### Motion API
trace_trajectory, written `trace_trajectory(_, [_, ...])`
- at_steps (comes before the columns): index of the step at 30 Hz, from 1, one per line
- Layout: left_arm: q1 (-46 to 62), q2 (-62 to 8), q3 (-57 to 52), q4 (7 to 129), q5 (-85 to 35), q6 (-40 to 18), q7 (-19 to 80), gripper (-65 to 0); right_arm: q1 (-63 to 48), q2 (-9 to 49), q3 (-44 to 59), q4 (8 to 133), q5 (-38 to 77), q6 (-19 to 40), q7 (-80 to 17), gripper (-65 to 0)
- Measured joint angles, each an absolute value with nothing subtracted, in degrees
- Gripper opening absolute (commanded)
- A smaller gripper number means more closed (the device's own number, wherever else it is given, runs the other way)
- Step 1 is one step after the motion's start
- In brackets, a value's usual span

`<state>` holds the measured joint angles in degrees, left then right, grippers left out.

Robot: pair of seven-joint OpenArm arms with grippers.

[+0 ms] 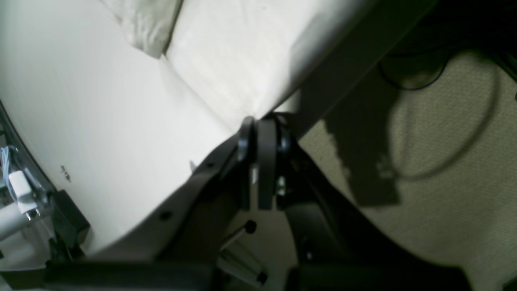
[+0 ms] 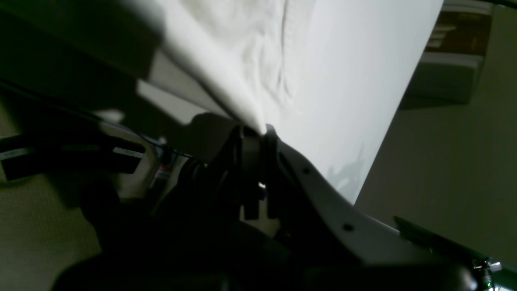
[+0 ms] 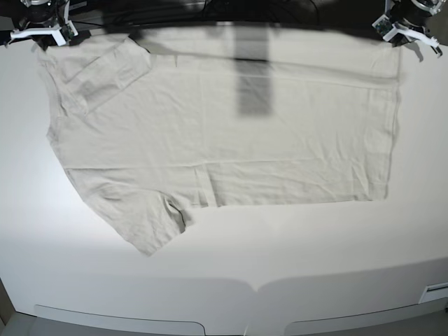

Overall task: Fold the T-shirt properly
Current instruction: 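Move both grippers down to the hem corners of the shirt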

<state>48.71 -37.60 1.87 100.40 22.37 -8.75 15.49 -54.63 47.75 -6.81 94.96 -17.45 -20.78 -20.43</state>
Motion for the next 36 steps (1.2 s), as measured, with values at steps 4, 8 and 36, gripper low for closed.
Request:
trace_trajectory(4, [48.7, -37.6, 1.7, 100.8, 22.4, -7.7, 17.0, -41.2, -54.6, 47.3, -6.8, 97.8, -17.2, -18.7, -24.7, -45.9])
trace_trajectory(8, [48.7, -37.6, 1.6, 101.3, 22.3, -7.7, 18.4, -39.8, -55.3, 47.4, -6.8, 102.3, -17.2, -17.3, -24.9, -42.1])
trace_trajectory(36, [27.1, -36.5, -20.3, 93.9, -26.0, -24.1, 15.9, -39.8, -35.4, 45.4, 10.5, 108.6, 26.3, 8.9, -24.1, -42.4])
